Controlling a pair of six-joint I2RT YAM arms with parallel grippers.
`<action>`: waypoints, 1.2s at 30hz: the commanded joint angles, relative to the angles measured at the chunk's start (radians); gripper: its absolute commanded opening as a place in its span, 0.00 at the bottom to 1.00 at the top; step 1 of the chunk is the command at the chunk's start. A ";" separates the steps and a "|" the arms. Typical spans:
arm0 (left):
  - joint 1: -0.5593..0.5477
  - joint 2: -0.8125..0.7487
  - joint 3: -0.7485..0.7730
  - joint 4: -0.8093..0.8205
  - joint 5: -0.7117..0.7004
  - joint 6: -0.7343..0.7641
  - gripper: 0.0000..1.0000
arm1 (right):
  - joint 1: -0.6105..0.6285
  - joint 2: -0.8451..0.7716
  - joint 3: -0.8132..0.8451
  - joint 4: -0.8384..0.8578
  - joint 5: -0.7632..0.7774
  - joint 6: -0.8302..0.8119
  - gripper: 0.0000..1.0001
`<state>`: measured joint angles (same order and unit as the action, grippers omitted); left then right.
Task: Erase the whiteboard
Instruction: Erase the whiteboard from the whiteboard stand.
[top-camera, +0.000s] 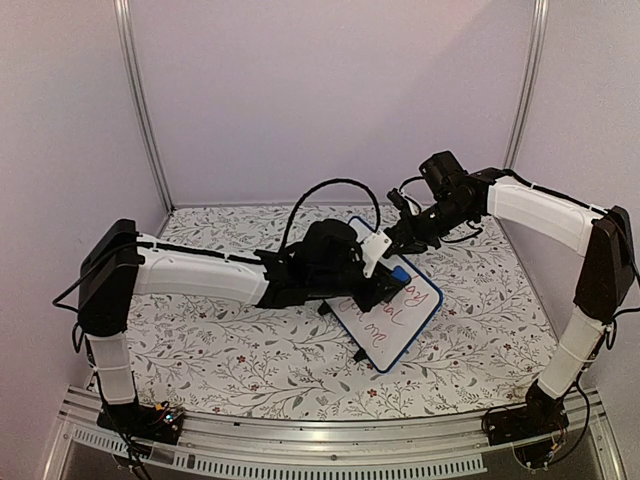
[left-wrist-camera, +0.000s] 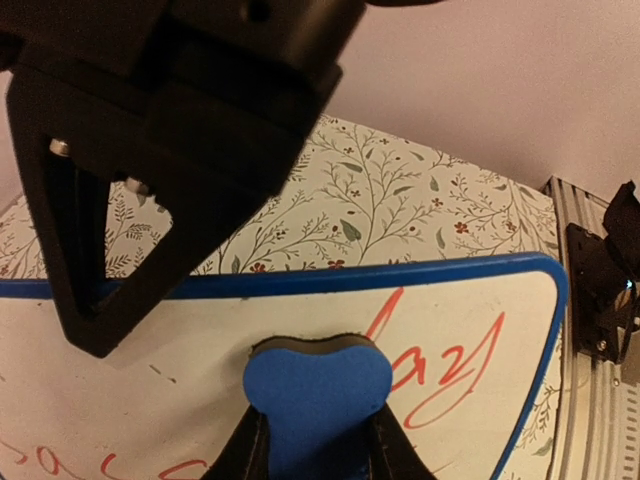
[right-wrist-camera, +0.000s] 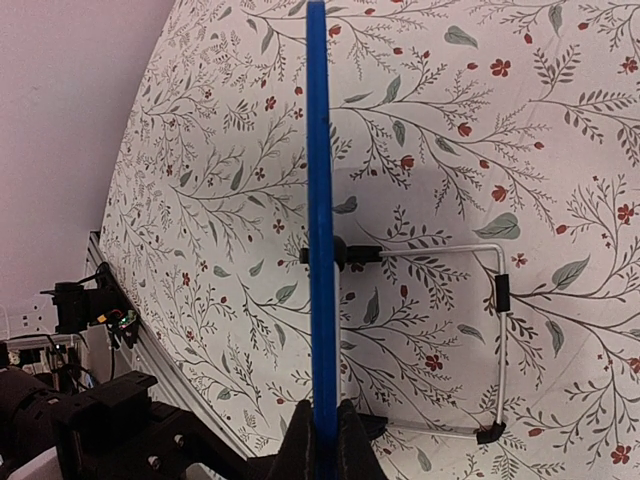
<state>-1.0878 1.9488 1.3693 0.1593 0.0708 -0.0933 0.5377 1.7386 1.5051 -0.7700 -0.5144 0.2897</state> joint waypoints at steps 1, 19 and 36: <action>-0.014 0.001 -0.048 0.008 -0.007 0.005 0.00 | 0.025 -0.010 -0.021 0.006 -0.013 0.024 0.00; -0.022 0.029 0.043 0.012 0.012 0.020 0.00 | 0.030 0.002 -0.019 0.006 -0.012 0.037 0.00; -0.043 0.014 -0.016 0.020 0.001 0.010 0.00 | 0.031 0.005 -0.019 0.012 -0.022 0.039 0.00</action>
<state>-1.0996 1.9583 1.3895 0.1772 0.0631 -0.0860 0.5377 1.7382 1.5043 -0.7685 -0.5148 0.2955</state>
